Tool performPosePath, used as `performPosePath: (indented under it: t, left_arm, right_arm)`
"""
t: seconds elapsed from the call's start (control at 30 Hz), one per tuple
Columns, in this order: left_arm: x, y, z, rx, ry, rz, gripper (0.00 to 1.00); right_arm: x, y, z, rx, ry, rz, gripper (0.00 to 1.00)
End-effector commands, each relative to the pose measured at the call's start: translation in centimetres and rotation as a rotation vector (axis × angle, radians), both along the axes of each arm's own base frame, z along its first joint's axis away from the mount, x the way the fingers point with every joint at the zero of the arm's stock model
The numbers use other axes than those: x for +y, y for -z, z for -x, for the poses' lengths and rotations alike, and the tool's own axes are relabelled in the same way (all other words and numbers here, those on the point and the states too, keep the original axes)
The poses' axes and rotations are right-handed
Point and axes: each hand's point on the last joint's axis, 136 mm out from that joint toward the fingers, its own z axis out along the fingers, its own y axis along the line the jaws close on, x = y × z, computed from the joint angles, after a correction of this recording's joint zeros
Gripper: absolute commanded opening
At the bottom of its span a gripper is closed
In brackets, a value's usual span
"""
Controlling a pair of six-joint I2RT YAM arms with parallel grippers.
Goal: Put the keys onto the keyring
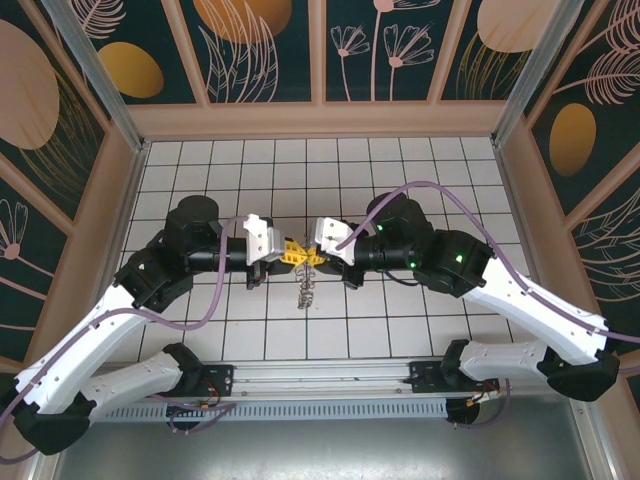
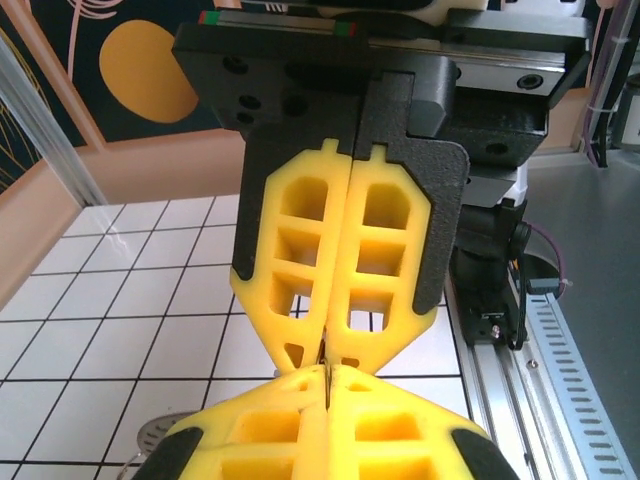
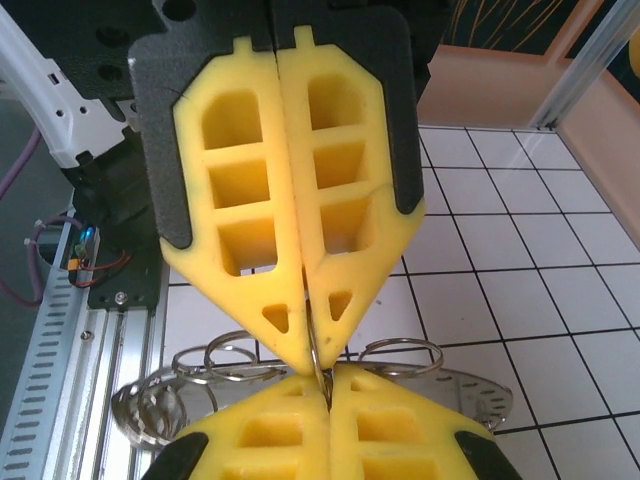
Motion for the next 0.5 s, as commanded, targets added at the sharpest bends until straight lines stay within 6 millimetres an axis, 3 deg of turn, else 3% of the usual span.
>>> performPosePath:
  t: [0.0,0.1,0.27,0.47]
  left_arm:
    - [-0.3,-0.2,0.3,0.01,0.018,0.02,0.0]
    - [0.0,-1.9,0.9,-0.006,0.023,0.111,0.0]
    - [0.5,-4.8,2.6,-0.015,0.072,0.258,0.0]
    - [0.5,-5.5,3.2,-0.002,0.111,0.327,0.0]
  right_arm:
    - [0.6,-3.0,-0.1,-0.061,-0.018,-0.087,0.0]
    - [0.5,-3.0,0.0,-0.055,-0.012,-0.104,0.0]
    - [0.0,-3.0,0.9,-0.023,-0.027,-0.174,0.13]
    - [-0.1,-3.8,2.5,0.013,-0.088,-0.275,0.16]
